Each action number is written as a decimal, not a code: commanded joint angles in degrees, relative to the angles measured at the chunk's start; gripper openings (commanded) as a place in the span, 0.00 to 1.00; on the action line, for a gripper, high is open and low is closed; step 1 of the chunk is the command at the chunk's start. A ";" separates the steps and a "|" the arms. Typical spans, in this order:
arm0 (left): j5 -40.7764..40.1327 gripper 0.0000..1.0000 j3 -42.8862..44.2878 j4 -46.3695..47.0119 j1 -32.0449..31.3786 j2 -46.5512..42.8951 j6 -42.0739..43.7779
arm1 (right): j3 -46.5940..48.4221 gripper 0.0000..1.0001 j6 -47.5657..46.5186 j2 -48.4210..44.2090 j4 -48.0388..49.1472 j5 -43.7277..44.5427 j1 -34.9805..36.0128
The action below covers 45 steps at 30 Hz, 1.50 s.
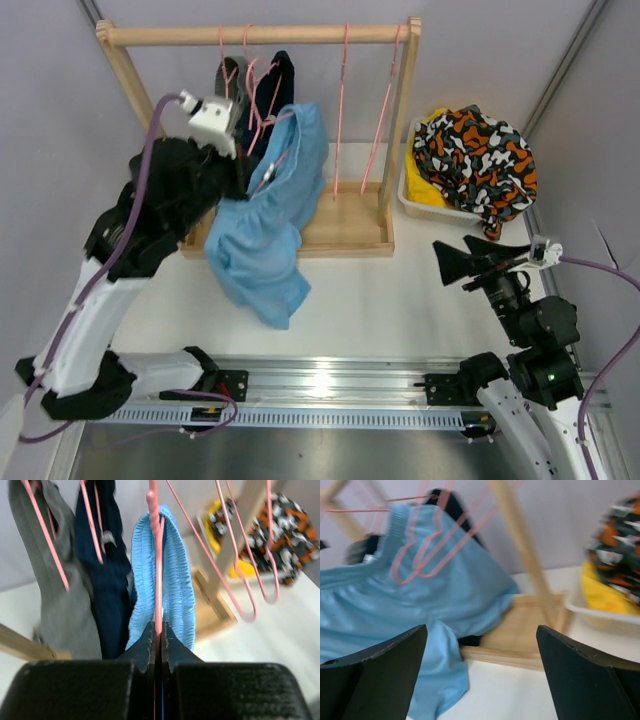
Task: Remove the shorts from the hanger
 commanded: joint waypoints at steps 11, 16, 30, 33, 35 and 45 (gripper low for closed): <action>39.33 0.00 -4.98 -10.10 -0.87 -20.65 -2.54 | 8.17 0.99 -1.92 16.87 20.63 -38.00 2.04; 49.62 0.00 -3.21 -11.43 -0.87 -22.23 -2.54 | 11.06 0.99 -4.73 18.80 19.76 -35.81 4.15; 52.53 0.00 -2.60 -8.27 -0.87 -24.96 -5.61 | 9.14 1.00 -1.67 20.30 23.79 -33.69 6.88; 52.18 0.00 -3.21 -7.39 -0.87 -24.87 -5.88 | 6.42 0.99 0.27 20.39 27.12 -33.52 8.63; 51.83 0.00 -3.39 -6.69 -0.87 -24.69 -5.88 | 5.10 1.00 2.12 20.83 29.07 -33.26 10.21; 50.50 0.00 -4.35 -4.14 -0.87 -24.07 -6.67 | 2.11 0.99 -0.69 21.80 29.33 -26.75 20.15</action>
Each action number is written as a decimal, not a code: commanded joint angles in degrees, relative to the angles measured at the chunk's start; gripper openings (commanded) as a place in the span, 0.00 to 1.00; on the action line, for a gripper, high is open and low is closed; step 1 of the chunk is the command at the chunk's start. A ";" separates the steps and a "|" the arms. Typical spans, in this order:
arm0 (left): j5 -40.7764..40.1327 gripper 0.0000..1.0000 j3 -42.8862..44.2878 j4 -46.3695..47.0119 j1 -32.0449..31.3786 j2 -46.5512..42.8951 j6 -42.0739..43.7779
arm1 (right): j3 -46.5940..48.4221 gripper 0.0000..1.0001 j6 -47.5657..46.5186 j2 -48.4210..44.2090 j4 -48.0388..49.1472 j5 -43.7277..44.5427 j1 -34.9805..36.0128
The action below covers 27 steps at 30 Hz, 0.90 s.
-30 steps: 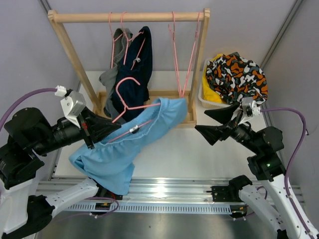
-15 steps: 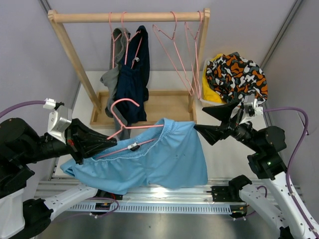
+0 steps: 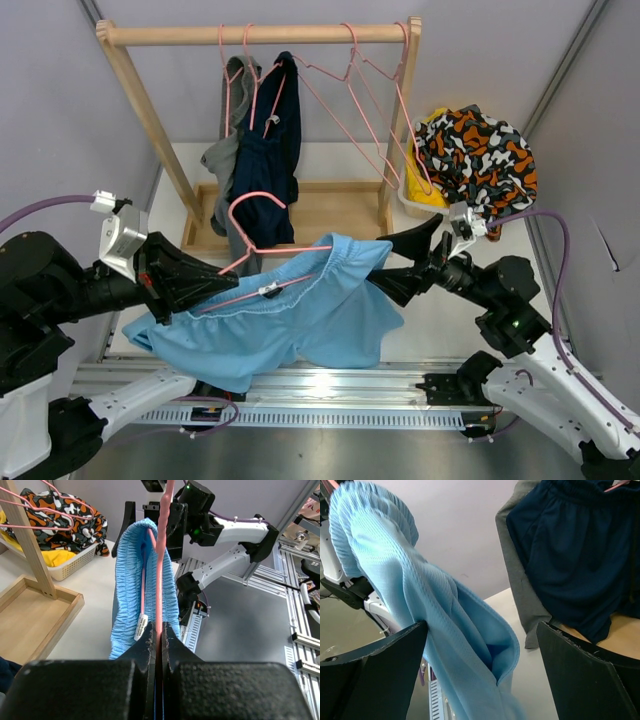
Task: Remove the shorts from the hanger
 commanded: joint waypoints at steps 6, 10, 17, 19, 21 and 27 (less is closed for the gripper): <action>-0.58 0.00 -0.58 8.91 -0.28 0.29 -1.99 | -1.88 0.71 -0.16 1.43 6.51 2.63 2.85; -1.10 0.00 -0.93 8.65 -0.28 -0.06 -1.99 | -1.71 0.00 -0.96 0.82 6.60 4.64 3.03; -7.94 0.00 -0.41 4.71 -0.28 0.03 -1.20 | 0.22 0.00 -8.14 -5.33 0.21 24.21 3.11; -9.71 0.00 0.64 3.38 -0.28 0.21 -0.85 | 2.15 0.00 -12.70 -6.99 -1.48 35.42 2.50; -12.34 0.00 0.83 1.89 -0.28 0.03 -0.67 | 3.56 0.00 -15.27 -7.53 -2.97 39.61 1.28; -16.83 0.00 2.76 -1.19 -0.28 -0.85 -0.41 | 6.73 0.00 -14.14 -7.53 -7.63 39.19 -8.39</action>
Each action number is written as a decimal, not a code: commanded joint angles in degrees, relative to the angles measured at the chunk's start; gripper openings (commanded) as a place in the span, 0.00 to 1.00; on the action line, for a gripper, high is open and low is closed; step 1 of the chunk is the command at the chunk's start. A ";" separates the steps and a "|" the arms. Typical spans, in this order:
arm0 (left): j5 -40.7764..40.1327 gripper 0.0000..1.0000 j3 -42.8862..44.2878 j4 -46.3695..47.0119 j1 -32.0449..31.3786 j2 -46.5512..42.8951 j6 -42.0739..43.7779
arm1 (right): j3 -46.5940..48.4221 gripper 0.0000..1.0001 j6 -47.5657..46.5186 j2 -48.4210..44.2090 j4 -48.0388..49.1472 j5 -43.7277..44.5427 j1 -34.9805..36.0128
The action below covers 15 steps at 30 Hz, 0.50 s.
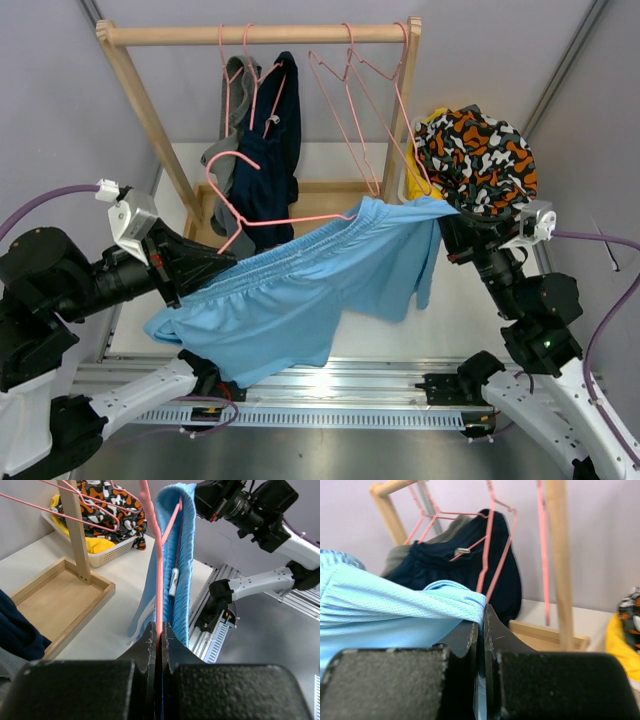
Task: Remove the shorts from the hanger
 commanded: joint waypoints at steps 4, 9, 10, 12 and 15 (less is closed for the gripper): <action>-7.18 0.00 4.07 -1.17 -0.24 -2.25 -0.06 | 0.78 0.00 1.02 -2.07 -4.32 8.50 -9.25; -9.73 0.00 6.09 -1.53 -0.33 -2.61 0.11 | -1.15 0.00 4.45 -3.92 -6.61 7.11 -14.09; -10.52 0.00 6.62 -1.79 -0.33 -2.34 0.11 | -1.41 0.00 4.89 -4.27 -6.70 7.18 -14.35; -11.23 0.00 7.67 -1.88 -0.33 -1.73 0.29 | -2.81 0.00 5.24 -5.67 -6.61 7.88 -14.53; -11.14 0.00 8.47 -1.79 -0.33 -0.94 0.38 | -3.44 0.00 4.89 -6.64 -8.81 9.38 -14.53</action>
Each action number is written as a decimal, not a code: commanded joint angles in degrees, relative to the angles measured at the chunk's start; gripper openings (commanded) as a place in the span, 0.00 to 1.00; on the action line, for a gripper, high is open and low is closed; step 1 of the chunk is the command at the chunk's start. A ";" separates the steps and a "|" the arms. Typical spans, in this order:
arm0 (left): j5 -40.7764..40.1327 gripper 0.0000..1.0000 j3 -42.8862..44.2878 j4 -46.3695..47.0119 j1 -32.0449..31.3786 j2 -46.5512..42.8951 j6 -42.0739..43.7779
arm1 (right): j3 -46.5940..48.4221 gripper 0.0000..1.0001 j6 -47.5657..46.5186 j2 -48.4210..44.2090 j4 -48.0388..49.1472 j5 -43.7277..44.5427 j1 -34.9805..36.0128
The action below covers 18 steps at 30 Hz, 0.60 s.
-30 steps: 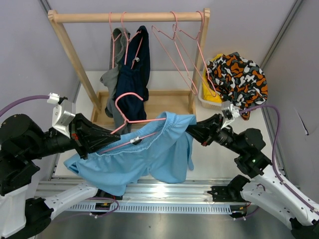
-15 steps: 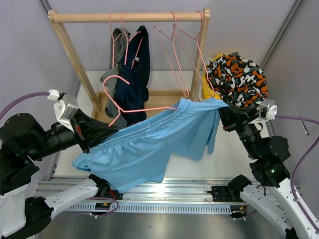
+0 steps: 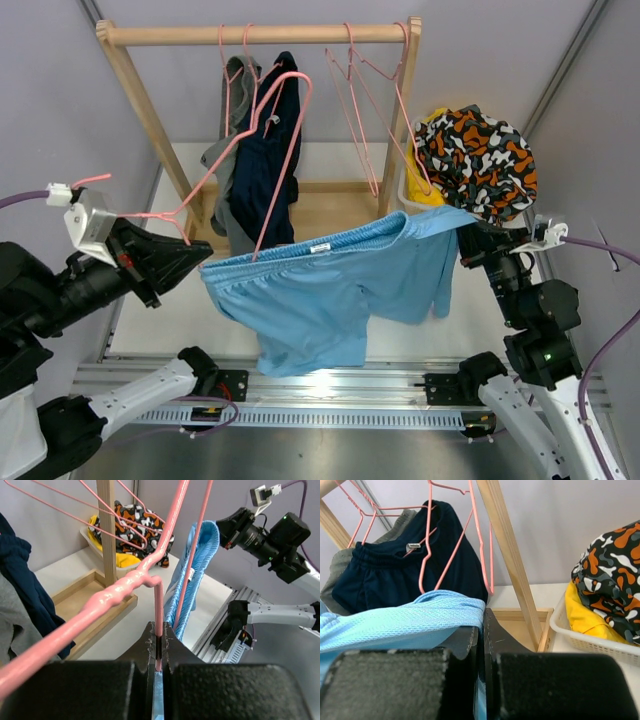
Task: Remove the shorts from the hanger
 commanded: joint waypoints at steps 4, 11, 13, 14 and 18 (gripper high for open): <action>-2.13 0.00 2.09 2.51 -0.02 0.67 0.12 | -1.08 0.00 2.55 -0.77 -0.29 0.82 -1.44; -9.24 0.00 -2.14 12.71 -0.02 4.88 -1.20 | -5.92 0.00 6.27 2.40 9.22 -22.09 5.48; -16.86 0.00 0.75 8.97 -0.02 10.99 -0.77 | -4.00 0.00 0.50 2.58 4.66 -17.01 12.40; -21.16 0.00 6.68 5.55 -0.02 13.91 -1.11 | -2.94 0.00 -1.02 2.49 2.73 -9.59 14.36; -37.71 0.00 5.29 -4.08 -0.11 21.50 -1.99 | 2.69 0.00 -5.51 1.00 -5.19 5.21 17.02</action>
